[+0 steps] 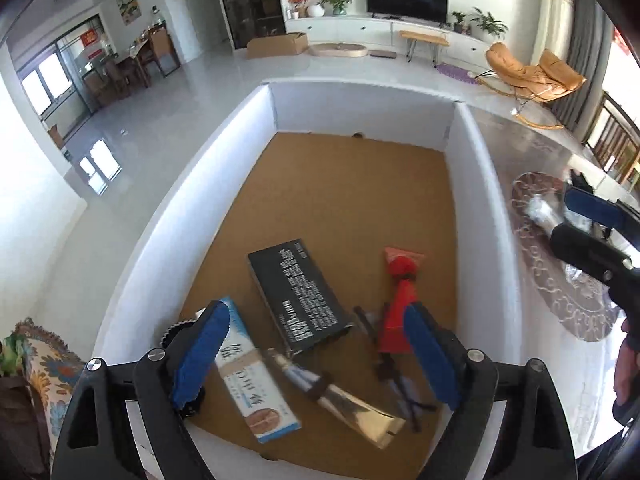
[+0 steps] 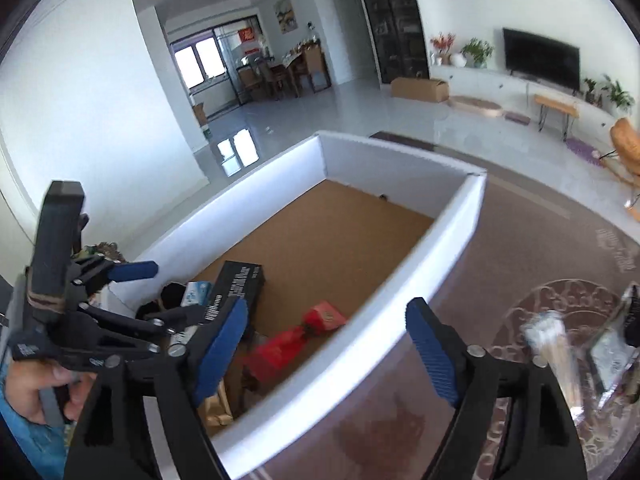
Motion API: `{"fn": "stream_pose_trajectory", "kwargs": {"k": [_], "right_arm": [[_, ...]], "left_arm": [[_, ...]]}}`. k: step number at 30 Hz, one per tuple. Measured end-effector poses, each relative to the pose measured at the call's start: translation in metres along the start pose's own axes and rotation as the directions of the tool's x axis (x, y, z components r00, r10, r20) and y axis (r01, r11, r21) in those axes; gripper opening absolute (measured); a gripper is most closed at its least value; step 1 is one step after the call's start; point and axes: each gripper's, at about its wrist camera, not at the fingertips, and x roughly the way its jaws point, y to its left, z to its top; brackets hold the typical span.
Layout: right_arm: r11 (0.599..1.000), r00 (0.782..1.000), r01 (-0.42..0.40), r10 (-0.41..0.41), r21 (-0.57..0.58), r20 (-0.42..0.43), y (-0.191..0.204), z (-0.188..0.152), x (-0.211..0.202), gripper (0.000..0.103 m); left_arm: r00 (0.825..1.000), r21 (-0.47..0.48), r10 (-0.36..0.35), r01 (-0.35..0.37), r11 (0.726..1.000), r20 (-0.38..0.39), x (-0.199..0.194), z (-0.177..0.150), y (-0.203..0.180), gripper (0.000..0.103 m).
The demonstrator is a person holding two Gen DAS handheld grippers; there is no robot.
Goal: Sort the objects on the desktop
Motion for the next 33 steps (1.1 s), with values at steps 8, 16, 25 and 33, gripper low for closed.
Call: {"fn": "stream_pose_trajectory", "kwargs": {"k": [8, 16, 25, 33], "right_arm": [[0.927, 0.930, 0.366, -0.367, 0.087, 0.007, -0.140, -0.135, -0.118, 0.093], [0.775, 0.829, 0.560, -0.521, 0.293, -0.204, -0.257, -0.247, -0.188, 0.093], [0.757, 0.814, 0.581, -0.541, 0.299, -0.213, -0.253, -0.262, -0.193, 0.093], [0.746, 0.806, 0.592, -0.547, 0.304, -0.226, -0.254, -0.265, -0.185, 0.094]], "left_arm": [[0.960, 0.217, -0.268, 0.246, 0.945, 0.078, -0.069, -0.027, -0.147, 0.103], [0.949, 0.243, -0.303, 0.316, 0.917, -0.091, 0.005, -0.084, -0.287, 0.103], [0.968, 0.260, -0.230, 0.249, 0.933, -0.102, 0.043, -0.093, -0.353, 0.103], [0.973, 0.214, -0.219, 0.231, 0.949, -0.079, 0.053, -0.092, -0.354, 0.103]]}}
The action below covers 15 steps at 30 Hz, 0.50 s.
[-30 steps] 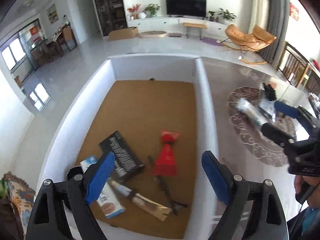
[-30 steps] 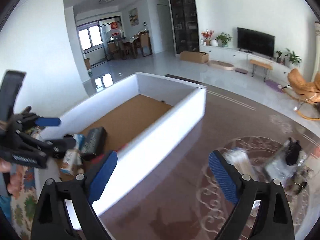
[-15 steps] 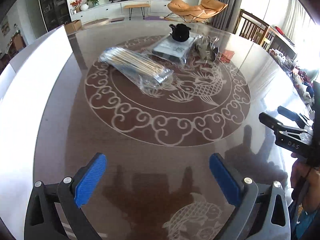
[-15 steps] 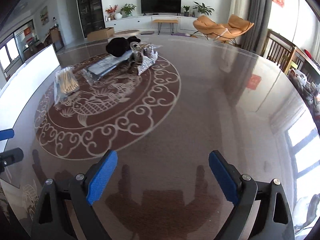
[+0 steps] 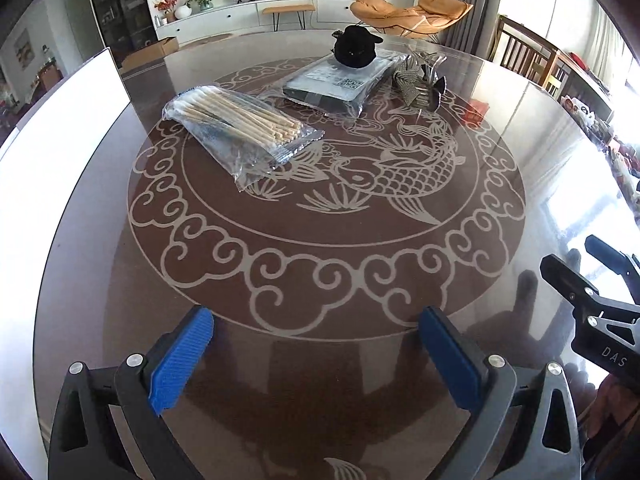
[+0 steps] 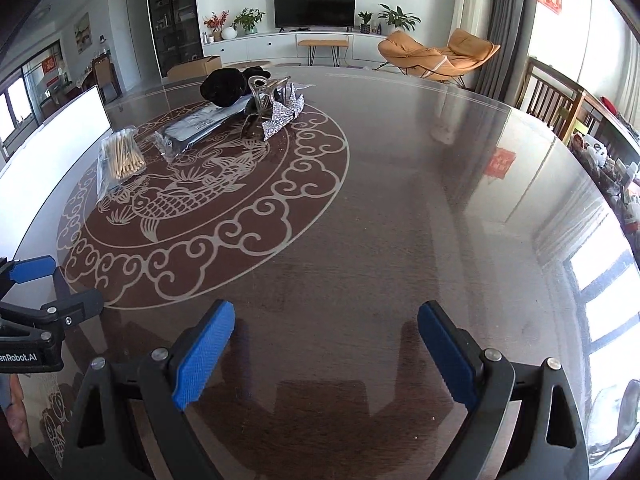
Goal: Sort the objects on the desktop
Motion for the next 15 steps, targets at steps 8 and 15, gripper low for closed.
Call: {"fn": "stream_pose_trajectory", "kwargs": {"k": [8, 15], "right_arm": [[1.000, 0.999, -0.003, 0.003, -0.010, -0.034, 0.003, 0.000, 0.007, 0.103], [1.000, 0.999, -0.008, 0.007, -0.007, -0.037, 0.004, -0.001, 0.008, 0.103]], "left_arm": [[1.000, -0.064, 0.030, -0.030, 0.998, 0.004, 0.015, 0.021, 0.005, 0.103], [0.997, -0.133, 0.058, -0.065, 0.989, -0.056, 0.032, 0.054, 0.013, 0.103]]}}
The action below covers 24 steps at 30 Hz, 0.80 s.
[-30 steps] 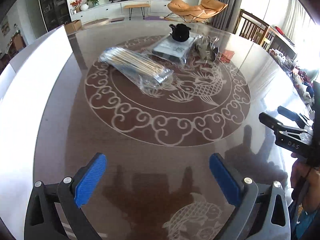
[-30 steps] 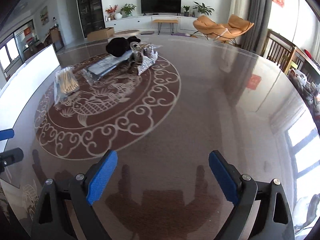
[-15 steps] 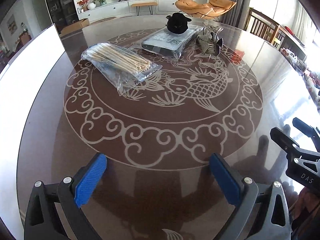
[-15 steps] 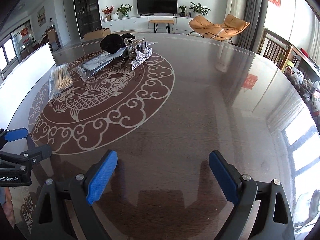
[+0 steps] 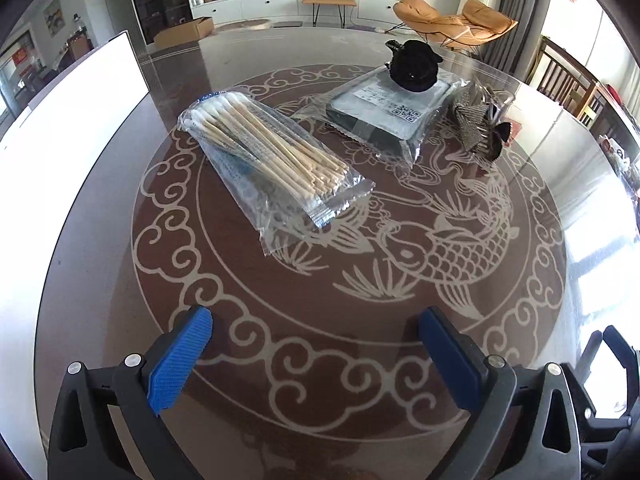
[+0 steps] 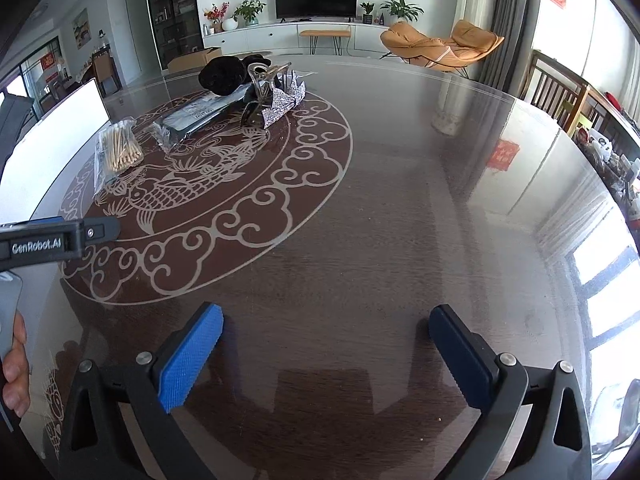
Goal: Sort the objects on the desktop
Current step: 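Move the left tool to the cotton swab bag and grasp it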
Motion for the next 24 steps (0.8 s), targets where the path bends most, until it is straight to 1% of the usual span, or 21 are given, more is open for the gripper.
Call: {"fn": "stream_pose_trajectory", "kwargs": {"k": [1, 2, 4, 5, 7, 9, 13, 15, 17, 19, 24], "right_arm": [[1.000, 1.000, 0.000, 0.000, 0.000, 0.000, 0.000, 0.000, 0.000, 0.103], [1.000, 1.000, 0.000, 0.000, 0.000, 0.000, 0.000, 0.000, 0.000, 0.103], [1.000, 1.000, 0.000, 0.000, -0.001, 0.000, 0.000, 0.000, 0.000, 0.103], [1.000, 1.000, 0.000, 0.000, -0.001, 0.000, 0.000, 0.000, 0.000, 0.103], [1.000, 1.000, 0.000, 0.000, -0.001, -0.001, 0.000, 0.000, 0.000, 0.103], [1.000, 1.000, 0.000, 0.000, -0.002, -0.001, 0.000, 0.000, 0.000, 0.103], [1.000, 1.000, 0.000, 0.000, -0.002, -0.001, 0.000, 0.000, 0.000, 0.103], [1.000, 1.000, 0.000, 0.000, -0.002, -0.002, 0.000, 0.000, 0.000, 0.103], [1.000, 1.000, 0.000, 0.000, -0.002, -0.002, -0.001, 0.000, 0.000, 0.103], [1.000, 1.000, -0.001, 0.001, -0.003, -0.002, 0.000, 0.000, 0.000, 0.103], [1.000, 1.000, 0.000, 0.000, -0.003, -0.002, -0.001, 0.000, 0.000, 0.103]], "left_arm": [[1.000, -0.014, 0.005, -0.006, 1.000, -0.023, 0.002, 0.006, 0.001, 0.103], [0.999, -0.038, -0.003, 0.002, 0.999, -0.037, 0.004, 0.012, 0.004, 0.103], [0.996, -0.112, -0.087, 0.085, 0.990, -0.016, 0.001, 0.020, 0.016, 0.103], [0.995, -0.137, -0.103, 0.103, 0.985, 0.008, -0.003, 0.024, 0.022, 0.103], [0.997, -0.153, -0.062, 0.068, 0.986, 0.044, -0.009, 0.038, 0.029, 0.103], [0.998, -0.164, -0.043, 0.051, 0.985, 0.053, -0.010, 0.055, 0.035, 0.103], [1.000, -0.216, -0.016, 0.016, 0.976, 0.005, 0.009, 0.088, 0.049, 0.103], [1.000, -0.253, -0.011, 0.010, 0.967, -0.002, 0.019, 0.095, 0.057, 0.103], [1.000, -0.272, 0.009, -0.010, 0.962, -0.005, 0.026, 0.100, 0.062, 0.103], [1.000, -0.273, 0.030, -0.031, 0.961, -0.006, 0.033, 0.106, 0.063, 0.103], [0.998, -0.253, 0.046, -0.053, 0.966, -0.036, 0.051, 0.112, 0.058, 0.103]]}}
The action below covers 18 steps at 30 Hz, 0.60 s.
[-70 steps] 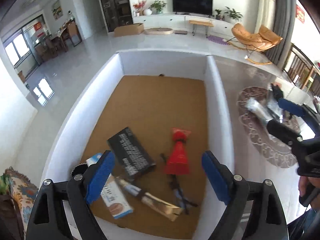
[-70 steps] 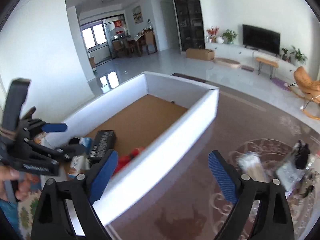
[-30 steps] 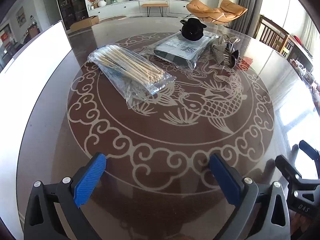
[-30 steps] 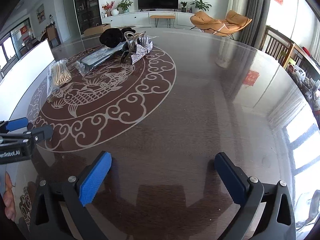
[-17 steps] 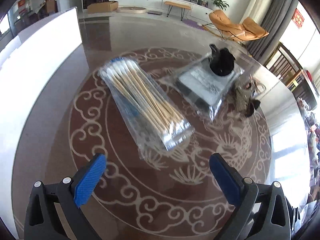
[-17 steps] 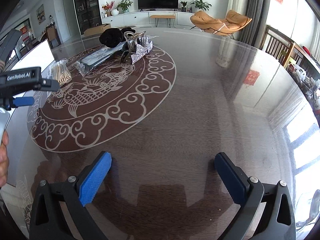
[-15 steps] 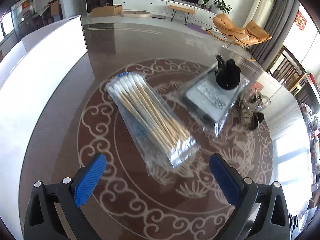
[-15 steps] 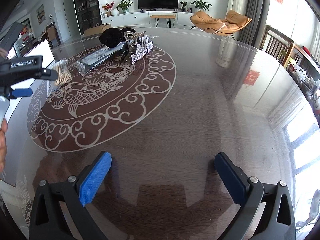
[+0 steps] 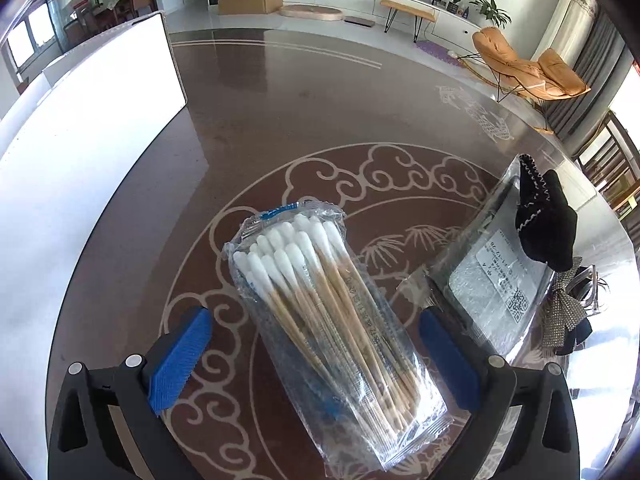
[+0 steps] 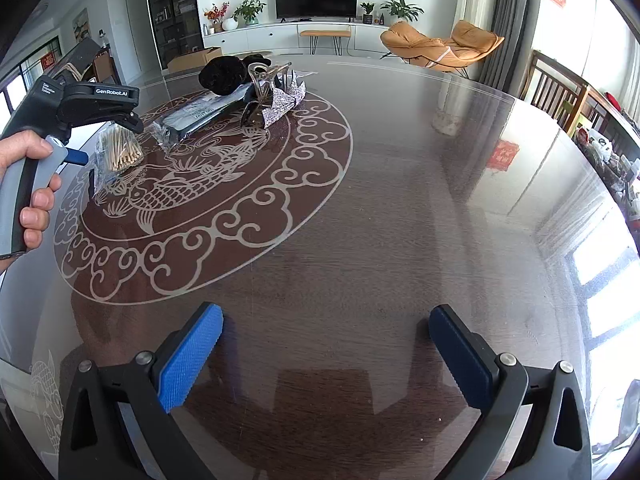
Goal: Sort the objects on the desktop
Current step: 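Move the left tool to the cotton swab bag and grasp it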
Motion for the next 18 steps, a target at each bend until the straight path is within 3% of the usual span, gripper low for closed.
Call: {"fn": "stream_pose_trajectory", "kwargs": {"k": [5, 8, 12, 18], "right_arm": [[1.000, 1.000, 0.000, 0.000, 0.000, 0.000, 0.000, 0.000, 0.000, 0.103], [1.000, 1.000, 0.000, 0.000, 0.000, 0.000, 0.000, 0.000, 0.000, 0.103], [1.000, 1.000, 0.000, 0.000, -0.001, 0.000, 0.000, 0.000, 0.000, 0.103], [1.000, 1.000, -0.002, 0.002, -0.001, 0.000, 0.000, 0.000, 0.000, 0.103]], "left_arm": [[0.998, 0.039, 0.055, -0.055, 0.998, 0.017, 0.005, -0.004, -0.007, 0.103], [0.999, 0.083, 0.031, -0.035, 0.996, 0.045, 0.001, -0.010, -0.003, 0.100], [0.994, 0.175, -0.016, -0.003, 0.985, 0.107, -0.013, -0.018, 0.011, 0.047], [0.993, 0.275, -0.064, 0.035, 0.961, 0.095, -0.027, -0.040, 0.034, 0.042]]}}
